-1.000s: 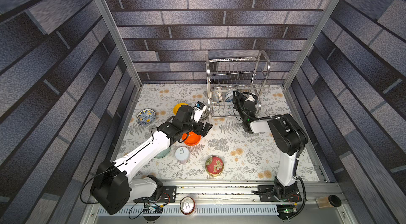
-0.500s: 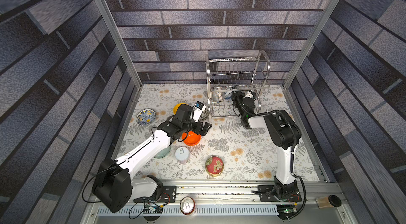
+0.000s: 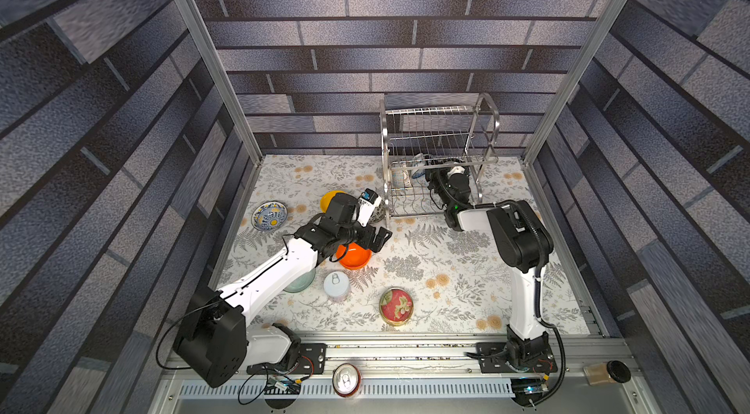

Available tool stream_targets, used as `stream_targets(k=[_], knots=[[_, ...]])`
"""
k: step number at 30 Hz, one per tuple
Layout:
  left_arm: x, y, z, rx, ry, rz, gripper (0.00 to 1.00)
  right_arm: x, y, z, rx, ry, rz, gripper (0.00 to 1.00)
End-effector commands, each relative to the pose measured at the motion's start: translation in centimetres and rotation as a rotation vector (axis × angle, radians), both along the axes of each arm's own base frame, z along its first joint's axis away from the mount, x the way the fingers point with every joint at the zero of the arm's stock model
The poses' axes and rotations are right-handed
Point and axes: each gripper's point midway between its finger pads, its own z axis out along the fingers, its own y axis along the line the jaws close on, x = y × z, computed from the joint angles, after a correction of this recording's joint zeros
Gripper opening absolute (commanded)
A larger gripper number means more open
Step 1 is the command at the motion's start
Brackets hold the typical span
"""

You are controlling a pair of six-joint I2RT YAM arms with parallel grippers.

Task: Load bowls into a dish rack
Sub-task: Place the bowl in the dish rack.

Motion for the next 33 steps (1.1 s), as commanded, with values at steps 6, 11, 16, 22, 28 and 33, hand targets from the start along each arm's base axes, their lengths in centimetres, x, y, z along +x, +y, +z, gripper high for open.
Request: stream_targets(k=[6, 11, 16, 22, 28, 33], knots=[[0.1, -0.3, 0.2, -0.003, -0.009, -0.025, 1.00, 1.0, 0.8, 1.4, -0.002, -0.061, 0.081, 0.10], [0.2, -0.2, 0.3, -0.001, -0.011, -0.025, 1.00, 1.1, 1.3, 0.7, -0.020, -0.045, 0.120, 0.10], [0.2, -0.1, 0.5, -0.001, -0.015, -0.022, 1.00, 1.4, 1.9, 0.2, -0.027, -0.038, 0.175, 0.11], [0.2, 0.0, 0.6, -0.004, -0.016, -0.021, 1.00, 1.5, 2.7, -0.9, -0.040, -0.025, 0.260, 0.12], [0.2, 0.0, 0.9, -0.006, -0.021, -0.022, 1.00, 1.1, 3.2, -2.1, -0.064, -0.007, 0.326, 0.13], [0.2, 0.0, 0.9, -0.008, -0.022, -0.023, 1.00, 0.6, 3.6, -2.7, -0.095, 0.008, 0.394, 0.17]])
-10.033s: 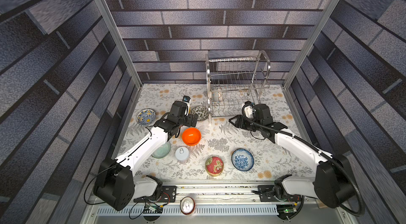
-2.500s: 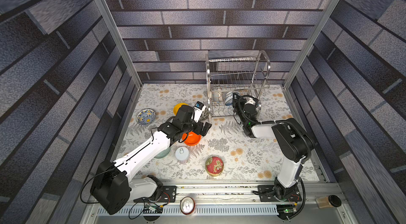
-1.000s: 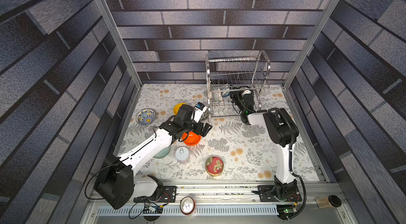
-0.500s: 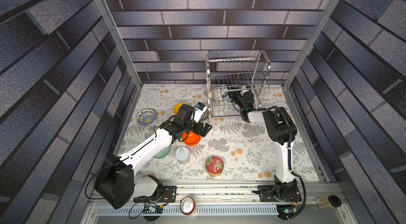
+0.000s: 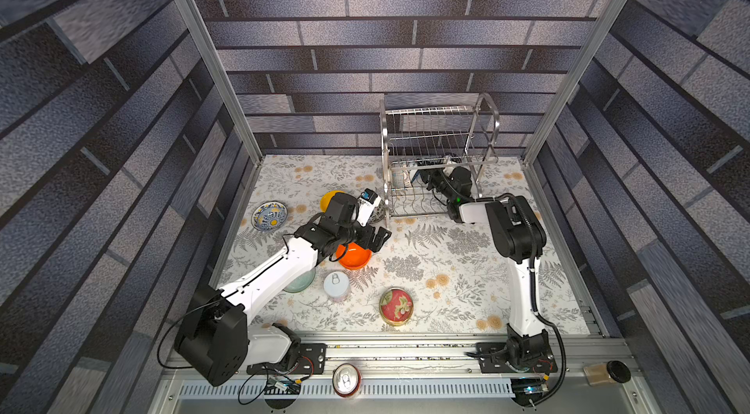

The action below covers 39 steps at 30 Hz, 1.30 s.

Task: Load bowls into a dish rack
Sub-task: Place the bowl in the dish rack.

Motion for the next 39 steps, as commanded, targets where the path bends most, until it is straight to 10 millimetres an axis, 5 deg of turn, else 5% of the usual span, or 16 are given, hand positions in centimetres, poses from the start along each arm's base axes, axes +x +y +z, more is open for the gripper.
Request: stream_targets(k=[1, 31, 39], knots=[[0.0, -0.2, 1.1, -0.014, -0.022, -0.025, 1.00, -0.3, 0.9, -0.1, -0.044, -0.025, 0.085, 0.18], [-0.2, -0.2, 1.7, -0.017, -0.038, -0.026, 1.00, -1.9, -0.3, 0.7, -0.167, -0.052, 0.054, 0.51], [-0.3, -0.3, 1.8, -0.016, -0.043, -0.030, 1.00, -3.0, -0.6, 0.8, -0.198, -0.059, 0.053, 0.53]])
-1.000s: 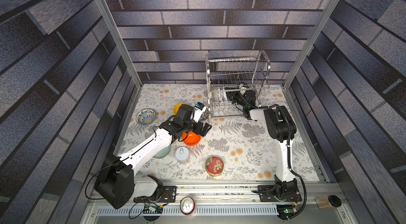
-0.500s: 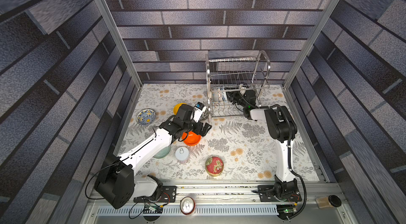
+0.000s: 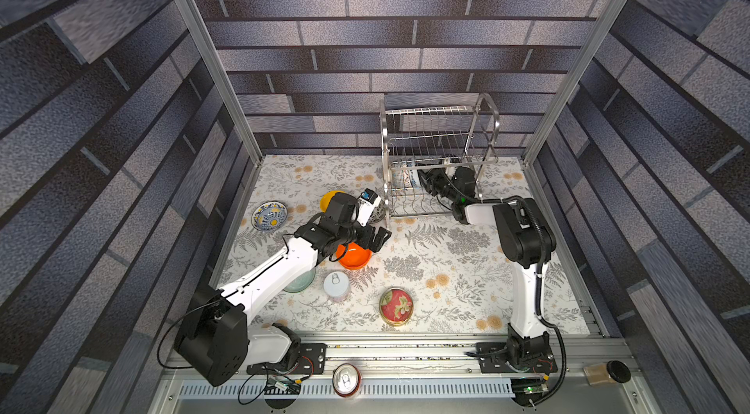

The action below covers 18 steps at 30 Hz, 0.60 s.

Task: Load bowls into a dish rack
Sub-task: Place the bowl in the dish rack.

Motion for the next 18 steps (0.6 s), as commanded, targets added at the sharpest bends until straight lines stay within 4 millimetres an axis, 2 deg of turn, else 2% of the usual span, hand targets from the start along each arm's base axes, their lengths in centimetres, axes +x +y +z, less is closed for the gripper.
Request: stream_targets(k=[1, 8, 10, 13, 14, 18], knots=[[-0.3, -0.3, 1.8, -0.017, -0.041, -0.027, 1.00, -0.6, -0.6, 2.1, -0.024, -0.056, -0.007, 0.53], [0.4, 0.5, 1.7, 0.012, -0.053, 0.020, 1.00, -2.4, -1.0, 1.4, -0.071, -0.045, 0.011, 0.52], [0.6, 0.8, 1.7, 0.023, -0.058, 0.037, 1.00, -3.2, -1.2, 2.4, -0.083, -0.063, 0.013, 0.52], [0.8, 1.1, 1.8, 0.030, -0.063, 0.052, 1.00, -4.1, -1.3, 2.4, -0.107, -0.064, 0.023, 0.52], [1.0, 1.3, 1.7, 0.034, -0.063, 0.061, 1.00, -4.9, -1.5, 1.3, -0.122, -0.041, 0.030, 0.52], [1.4, 1.9, 1.8, 0.049, -0.072, 0.092, 1.00, -6.3, -1.7, 1.0, -0.162, -0.034, 0.044, 0.52]])
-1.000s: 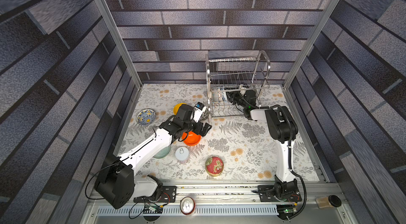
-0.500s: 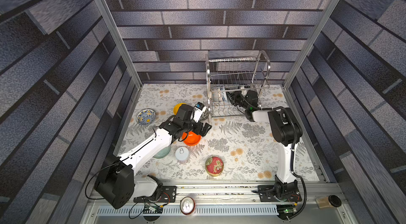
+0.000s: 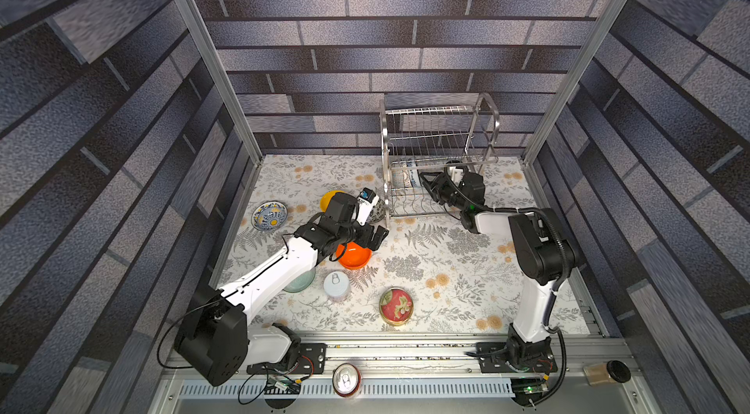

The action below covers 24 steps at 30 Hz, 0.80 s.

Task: Load bowls into a dish rack
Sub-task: Place the bowl in the dish rack, then move the bowl to the center of the table.

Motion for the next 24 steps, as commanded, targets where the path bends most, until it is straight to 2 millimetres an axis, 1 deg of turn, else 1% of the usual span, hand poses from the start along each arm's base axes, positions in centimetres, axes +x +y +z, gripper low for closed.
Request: stream_targets(k=[1, 6, 13, 18, 24], knots=[[0.8, 1.1, 2.0, 0.013, -0.060, 0.046, 1.00, -1.3, -0.4, 0.2, -0.056, -0.024, 0.023, 0.52], [1.8, 2.5, 2.1, 0.042, -0.075, 0.117, 1.00, -3.1, -0.6, -0.3, -0.101, -0.013, 0.045, 0.52], [3.5, 5.3, 1.8, 0.082, -0.083, 0.253, 1.00, -6.1, -0.5, -1.0, -0.193, -0.010, 0.093, 0.52], [4.4, 6.8, 1.2, 0.103, -0.065, 0.320, 1.00, -8.9, 0.4, -1.6, -0.299, -0.012, 0.150, 0.51], [4.8, 7.5, 0.2, 0.122, -0.022, 0.353, 1.00, -12.7, 1.4, -2.7, -0.461, -0.022, 0.229, 0.51]])
